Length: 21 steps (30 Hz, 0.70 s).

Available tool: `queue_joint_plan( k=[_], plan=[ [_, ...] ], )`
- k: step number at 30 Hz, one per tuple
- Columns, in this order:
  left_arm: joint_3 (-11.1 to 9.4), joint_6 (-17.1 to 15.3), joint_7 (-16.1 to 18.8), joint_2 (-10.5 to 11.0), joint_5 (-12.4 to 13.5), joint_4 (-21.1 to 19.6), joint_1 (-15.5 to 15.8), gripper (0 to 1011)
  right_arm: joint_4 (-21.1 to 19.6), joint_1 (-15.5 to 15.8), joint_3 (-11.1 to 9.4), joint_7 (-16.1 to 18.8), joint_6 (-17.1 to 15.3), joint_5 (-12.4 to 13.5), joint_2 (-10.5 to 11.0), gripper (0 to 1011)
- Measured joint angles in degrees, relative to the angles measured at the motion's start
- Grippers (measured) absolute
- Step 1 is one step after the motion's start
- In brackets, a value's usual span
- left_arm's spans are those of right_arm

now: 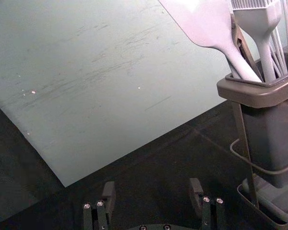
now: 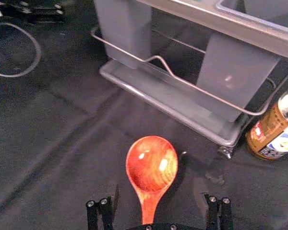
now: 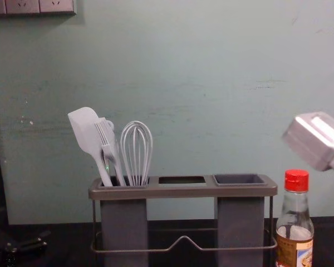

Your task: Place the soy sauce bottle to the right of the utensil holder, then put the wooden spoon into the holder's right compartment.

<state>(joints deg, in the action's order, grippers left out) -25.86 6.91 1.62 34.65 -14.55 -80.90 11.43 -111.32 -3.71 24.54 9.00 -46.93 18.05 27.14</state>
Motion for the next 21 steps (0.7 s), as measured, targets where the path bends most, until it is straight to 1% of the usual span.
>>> queue_joint_plan(
  k=[1,2,5,11,17,21],
  plan=[
    [0.0,0.0,0.0,0.0,0.0,0.0,0.0,1005,0.6,-0.59,0.29,-0.74,-1.16,-0.52,-0.95,1004],
    [0.0,0.0,0.0,0.0,0.0,0.0,0.0,1005,0.6,-0.59,0.29,-0.74,-1.16,-0.52,-0.95,1004],
    [0.0,0.0,0.0,0.0,0.0,0.0,0.0,1005,2.89,-2.46,0.68,-1.05,-2.58,-0.91,-3.02,1004],
    [0.0,0.0,0.0,0.0,0.0,0.0,0.0,1005,7.07,-5.65,1.66,0.57,-3.63,-1.15,-5.13,1004],
    [0.0,0.0,0.0,0.0,0.0,0.0,0.0,1005,10.23,-7.53,2.2,1.85,-3.96,-1.55,-6.87,1004],
    [0.0,0.0,0.0,0.0,0.0,0.0,0.0,1005,11.24,-8.15,2.52,2.01,-3.95,-2.12,-7.55,1004]
  ],
)
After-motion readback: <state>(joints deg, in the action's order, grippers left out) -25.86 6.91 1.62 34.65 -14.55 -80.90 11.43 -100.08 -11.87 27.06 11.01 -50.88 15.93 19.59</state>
